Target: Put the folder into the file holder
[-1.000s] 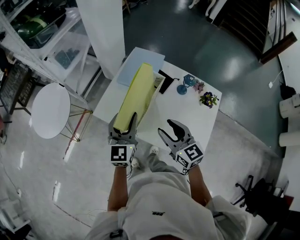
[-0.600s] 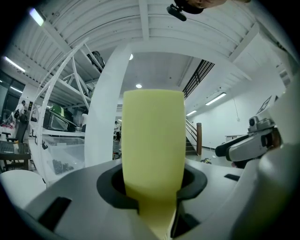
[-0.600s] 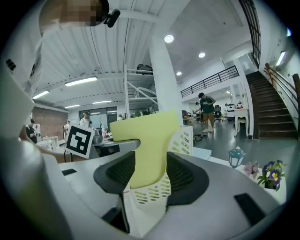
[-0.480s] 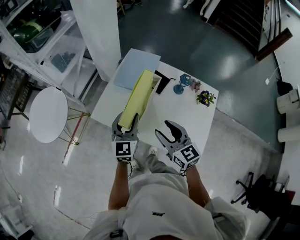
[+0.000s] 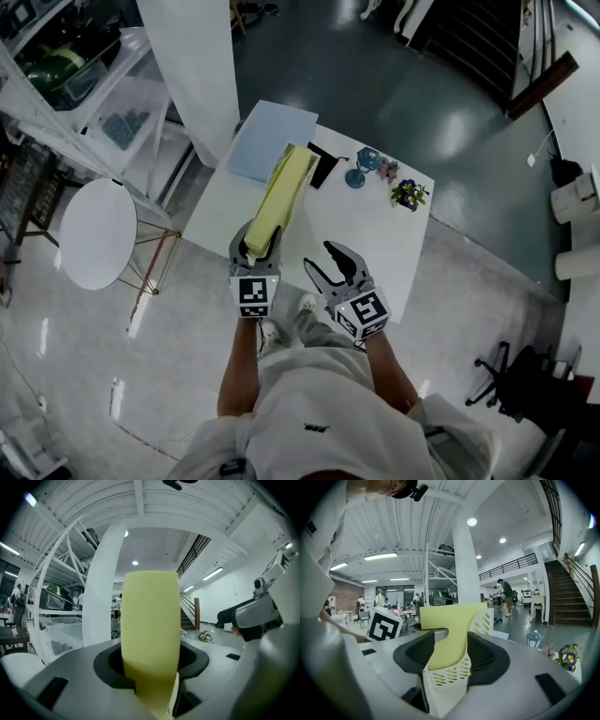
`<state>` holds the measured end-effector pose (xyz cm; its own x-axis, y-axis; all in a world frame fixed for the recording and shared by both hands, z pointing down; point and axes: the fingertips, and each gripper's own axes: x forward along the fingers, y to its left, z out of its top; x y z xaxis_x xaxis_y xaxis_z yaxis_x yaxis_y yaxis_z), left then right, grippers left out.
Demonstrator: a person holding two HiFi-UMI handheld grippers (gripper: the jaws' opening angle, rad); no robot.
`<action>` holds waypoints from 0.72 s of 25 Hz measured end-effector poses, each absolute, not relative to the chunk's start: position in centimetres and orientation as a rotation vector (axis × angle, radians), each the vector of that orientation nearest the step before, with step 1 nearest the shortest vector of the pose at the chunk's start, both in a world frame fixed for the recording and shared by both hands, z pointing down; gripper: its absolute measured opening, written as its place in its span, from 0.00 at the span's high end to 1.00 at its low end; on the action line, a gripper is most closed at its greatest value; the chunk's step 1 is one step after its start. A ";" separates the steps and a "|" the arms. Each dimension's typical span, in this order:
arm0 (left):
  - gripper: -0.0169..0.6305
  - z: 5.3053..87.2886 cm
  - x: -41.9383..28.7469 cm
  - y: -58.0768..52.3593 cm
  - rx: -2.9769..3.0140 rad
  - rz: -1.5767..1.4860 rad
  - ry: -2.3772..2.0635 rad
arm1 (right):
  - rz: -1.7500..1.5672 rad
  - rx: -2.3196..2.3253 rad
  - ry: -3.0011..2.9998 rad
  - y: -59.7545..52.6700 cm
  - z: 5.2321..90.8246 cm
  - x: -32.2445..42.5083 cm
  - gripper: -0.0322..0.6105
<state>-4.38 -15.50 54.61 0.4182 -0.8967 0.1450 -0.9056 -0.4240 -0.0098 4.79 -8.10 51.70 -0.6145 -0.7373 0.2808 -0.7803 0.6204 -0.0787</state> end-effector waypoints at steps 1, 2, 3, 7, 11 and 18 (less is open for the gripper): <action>0.62 54.7 -4.4 -15.4 2.591 0.193 -1.643 | 0.284 1.252 -2.622 -8.0 51.7 4.7 0.61; 0.61 54.7 -4.4 -15.4 2.598 0.191 -1.637 | 0.284 1.258 -2.620 -8.0 51.7 4.5 0.61; 0.61 54.7 -4.4 -15.3 2.608 0.194 -1.629 | 0.283 1.265 -2.618 -8.0 51.7 4.5 0.61; 0.58 54.9 -4.5 -15.0 2.621 0.247 -1.598 | 0.274 1.296 -2.612 -7.8 51.5 4.2 0.61; 0.50 55.0 -5.6 -13.9 2.602 0.264 -1.575 | 0.260 1.316 -2.610 -7.3 51.1 3.9 0.61; 0.49 53.0 -7.1 -10.1 2.637 0.243 -1.544 | 0.231 1.356 -2.606 -6.0 50.4 3.3 0.62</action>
<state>-7.06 -10.09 52.95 0.4808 -0.8593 0.1747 -0.8714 -0.4904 -0.0141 3.30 -6.03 50.42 -0.5613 -0.7913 0.2426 -0.8216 0.5681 -0.0481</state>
